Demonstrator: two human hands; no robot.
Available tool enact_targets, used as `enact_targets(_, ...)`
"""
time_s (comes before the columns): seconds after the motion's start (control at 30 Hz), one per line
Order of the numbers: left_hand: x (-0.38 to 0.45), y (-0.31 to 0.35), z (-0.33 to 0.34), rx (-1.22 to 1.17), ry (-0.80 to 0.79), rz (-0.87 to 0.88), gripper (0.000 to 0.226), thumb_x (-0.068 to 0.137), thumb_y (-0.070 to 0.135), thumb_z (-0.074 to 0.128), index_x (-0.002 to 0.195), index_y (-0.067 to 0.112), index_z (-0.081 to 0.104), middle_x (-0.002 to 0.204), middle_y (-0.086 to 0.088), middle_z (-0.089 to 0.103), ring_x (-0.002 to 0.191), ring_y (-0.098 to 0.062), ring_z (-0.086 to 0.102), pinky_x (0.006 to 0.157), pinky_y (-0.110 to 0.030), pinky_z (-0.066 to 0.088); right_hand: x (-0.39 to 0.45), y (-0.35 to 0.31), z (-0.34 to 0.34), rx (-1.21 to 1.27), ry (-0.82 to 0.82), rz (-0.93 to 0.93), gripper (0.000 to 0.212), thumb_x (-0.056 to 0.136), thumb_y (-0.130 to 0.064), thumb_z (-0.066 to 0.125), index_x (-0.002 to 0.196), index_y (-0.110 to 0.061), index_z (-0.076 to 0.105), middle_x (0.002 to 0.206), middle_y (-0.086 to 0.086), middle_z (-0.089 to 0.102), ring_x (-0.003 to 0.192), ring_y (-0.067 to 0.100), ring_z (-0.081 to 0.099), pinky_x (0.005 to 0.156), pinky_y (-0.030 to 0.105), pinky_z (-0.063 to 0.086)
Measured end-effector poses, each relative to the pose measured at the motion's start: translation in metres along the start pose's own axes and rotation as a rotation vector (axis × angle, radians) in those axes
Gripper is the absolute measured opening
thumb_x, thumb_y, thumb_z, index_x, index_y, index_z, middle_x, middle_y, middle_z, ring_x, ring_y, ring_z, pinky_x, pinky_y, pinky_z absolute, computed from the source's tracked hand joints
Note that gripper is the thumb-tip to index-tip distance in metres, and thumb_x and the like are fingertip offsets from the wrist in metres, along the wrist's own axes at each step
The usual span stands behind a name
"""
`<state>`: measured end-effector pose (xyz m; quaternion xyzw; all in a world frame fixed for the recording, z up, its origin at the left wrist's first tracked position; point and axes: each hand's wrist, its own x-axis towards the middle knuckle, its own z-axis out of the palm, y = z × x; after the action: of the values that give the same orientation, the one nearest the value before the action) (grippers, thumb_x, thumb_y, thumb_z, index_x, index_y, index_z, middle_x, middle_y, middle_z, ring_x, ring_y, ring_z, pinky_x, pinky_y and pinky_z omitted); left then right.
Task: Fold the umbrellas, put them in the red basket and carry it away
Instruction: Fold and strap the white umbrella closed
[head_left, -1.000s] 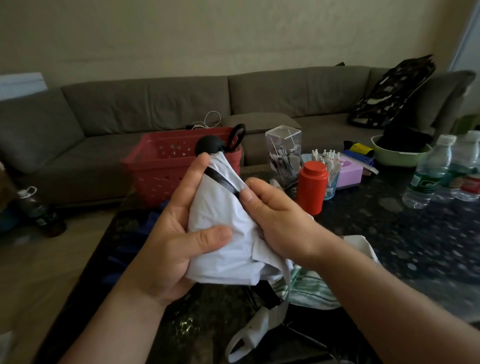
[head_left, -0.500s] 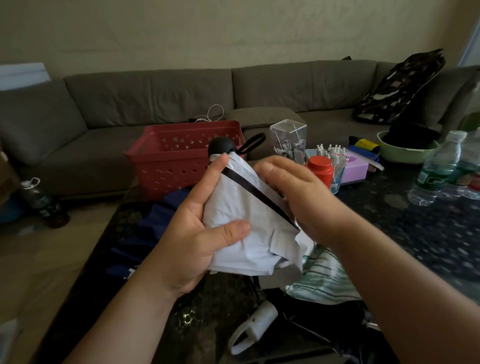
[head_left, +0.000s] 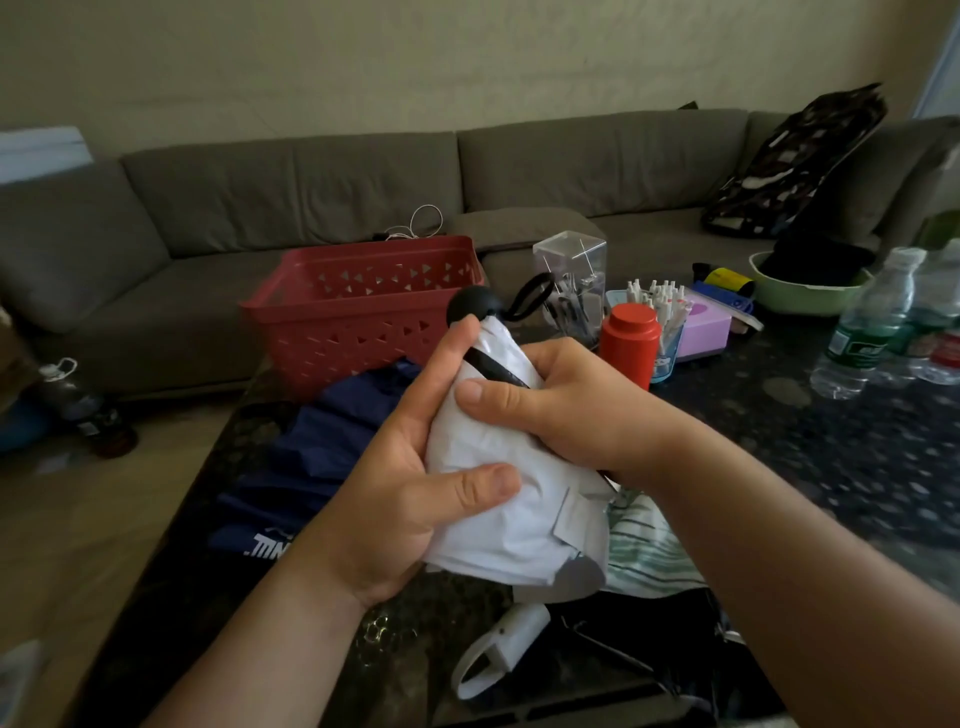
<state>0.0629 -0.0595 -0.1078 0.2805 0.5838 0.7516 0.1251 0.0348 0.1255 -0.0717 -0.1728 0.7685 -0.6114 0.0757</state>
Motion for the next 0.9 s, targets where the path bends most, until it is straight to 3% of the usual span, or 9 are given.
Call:
enact_targets(0.13,0.001,-0.002,0.004,-0.004,-0.026,-0.01,0.093,0.083,0.007,0.075,0.142,0.069,0.037,0.151,0.011,0.06,0.139,-0.022,0.059,0.106,-0.034,0.054,-0.003,-0.004,0.0,0.069,0.03,-0.008,0.018,0.093,-0.026,0.077,0.094,-0.008,0.076,0.086,0.013,0.077,0.077,0.026,0.074,0.072,0.039,0.061)
enact_targets(0.27,0.006,-0.001,0.004,0.026,0.017,-0.082,0.093,0.082,0.019,0.085,0.135,0.079,0.036,0.15,0.023,0.057,0.135,-0.01,0.061,0.107,-0.031,0.053,0.001,-0.004,-0.001,0.02,0.094,0.064,0.028,0.092,-0.032,0.079,0.094,-0.004,0.075,0.091,0.019,0.078,0.082,0.032,0.077,0.083,0.051,0.063)
enact_targets(0.37,0.011,-0.002,0.005,0.041,0.108,-0.157,0.089,0.073,0.028,0.083,0.138,0.073,0.041,0.151,0.015,0.058,0.125,-0.01,0.068,0.104,-0.032,0.057,0.009,0.002,0.001,-0.128,0.166,0.15,0.029,0.085,-0.042,0.079,0.087,-0.014,0.076,0.087,0.013,0.079,0.087,0.033,0.078,0.087,0.058,0.061)
enact_targets(0.47,0.011,-0.005,0.01,0.063,0.155,-0.215,0.095,0.067,0.041,0.085,0.143,0.073,0.038,0.158,0.017,0.048,0.129,-0.008,0.064,0.111,-0.039,0.053,0.016,0.008,0.006,-0.218,0.182,0.255,0.022,0.077,-0.045,0.075,0.074,-0.024,0.077,0.073,0.005,0.076,0.079,0.027,0.077,0.086,0.056,0.062)
enact_targets(0.57,0.013,-0.009,0.012,-0.044,0.215,-0.267,0.094,0.077,0.025,0.078,0.151,0.065,0.036,0.14,0.01,0.066,0.115,-0.016,0.074,0.093,-0.038,0.062,0.018,0.011,0.006,-0.146,0.182,0.276,0.03,0.085,-0.045,0.073,0.083,-0.015,0.079,0.077,0.007,0.077,0.079,0.023,0.076,0.088,0.056,0.062)
enact_targets(0.67,0.02,-0.003,0.0,-0.259,0.342,-0.298,0.088,0.083,0.016,0.069,0.155,0.055,0.037,0.11,0.001,0.081,0.096,-0.027,0.08,0.07,-0.041,0.066,0.016,0.004,-0.002,-0.281,0.313,0.118,0.029,0.1,-0.048,0.061,0.109,-0.023,0.073,0.096,-0.003,0.076,0.092,0.013,0.071,0.093,0.045,0.058)
enact_targets(0.77,0.024,0.002,-0.018,-0.412,0.516,-0.285,0.071,0.094,0.02,0.066,0.154,0.051,0.043,0.099,0.002,0.082,0.08,-0.021,0.08,0.067,-0.039,0.064,0.005,-0.007,-0.009,-0.337,0.473,-0.125,0.022,0.098,-0.048,0.062,0.113,-0.033,0.069,0.099,-0.014,0.068,0.09,0.0,0.066,0.082,0.032,0.056)
enact_targets(0.83,0.025,0.002,-0.027,-0.484,0.597,-0.283,0.057,0.101,0.024,0.062,0.152,0.047,0.047,0.098,0.0,0.081,0.073,-0.019,0.079,0.062,-0.037,0.063,-0.006,-0.006,-0.006,-0.43,0.446,-0.264,0.023,0.091,-0.055,0.065,0.108,-0.04,0.069,0.103,-0.016,0.063,0.097,0.0,0.062,0.083,0.024,0.05)
enact_targets(0.9,0.025,0.002,-0.033,-0.532,0.606,-0.3,0.052,0.103,0.031,0.06,0.153,0.033,0.051,0.106,-0.003,0.076,0.076,-0.019,0.077,0.065,-0.037,0.065,-0.014,-0.002,0.003,-0.617,0.369,-0.328,0.028,0.087,-0.062,0.064,0.109,-0.045,0.069,0.107,-0.016,0.054,0.107,0.009,0.055,0.089,0.025,0.045)
